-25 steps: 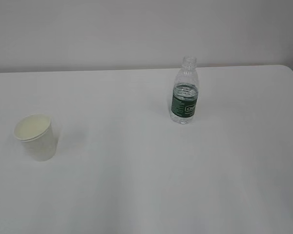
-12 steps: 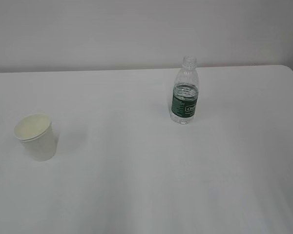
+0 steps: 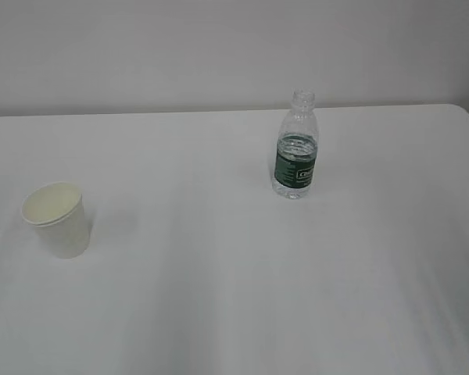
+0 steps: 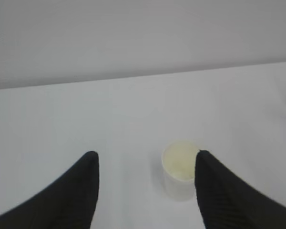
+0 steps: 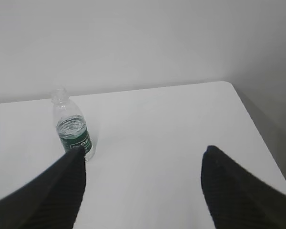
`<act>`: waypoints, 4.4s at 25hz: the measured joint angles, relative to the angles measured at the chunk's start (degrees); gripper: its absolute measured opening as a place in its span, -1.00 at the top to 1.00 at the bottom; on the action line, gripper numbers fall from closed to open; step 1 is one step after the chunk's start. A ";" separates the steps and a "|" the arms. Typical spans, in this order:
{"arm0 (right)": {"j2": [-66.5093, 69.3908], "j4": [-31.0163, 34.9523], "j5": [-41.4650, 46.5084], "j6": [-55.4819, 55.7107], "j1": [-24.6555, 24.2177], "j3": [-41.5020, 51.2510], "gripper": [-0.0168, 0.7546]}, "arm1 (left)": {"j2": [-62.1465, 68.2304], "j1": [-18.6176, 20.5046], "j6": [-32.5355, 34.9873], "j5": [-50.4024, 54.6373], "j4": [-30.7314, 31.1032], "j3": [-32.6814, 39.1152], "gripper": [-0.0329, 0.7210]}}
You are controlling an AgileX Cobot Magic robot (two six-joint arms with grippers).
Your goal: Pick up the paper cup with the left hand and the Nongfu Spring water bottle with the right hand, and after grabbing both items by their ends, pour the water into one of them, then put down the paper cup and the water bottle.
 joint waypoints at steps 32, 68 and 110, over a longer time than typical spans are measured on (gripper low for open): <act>20.99 3.11 -20.12 -4.84 8.11 -0.96 -0.53 | 23.00 -5.65 0.00 -20.30 -1.00 0.00 -0.23; 53.71 -15.71 -77.43 10.35 11.96 10.94 -0.53 | 39.75 -5.65 0.00 -79.77 -5.29 22.55 -0.11; 94.45 -20.25 -93.69 5.95 12.01 -1.67 -0.70 | 70.03 -5.65 0.00 -93.57 -3.43 27.97 -0.36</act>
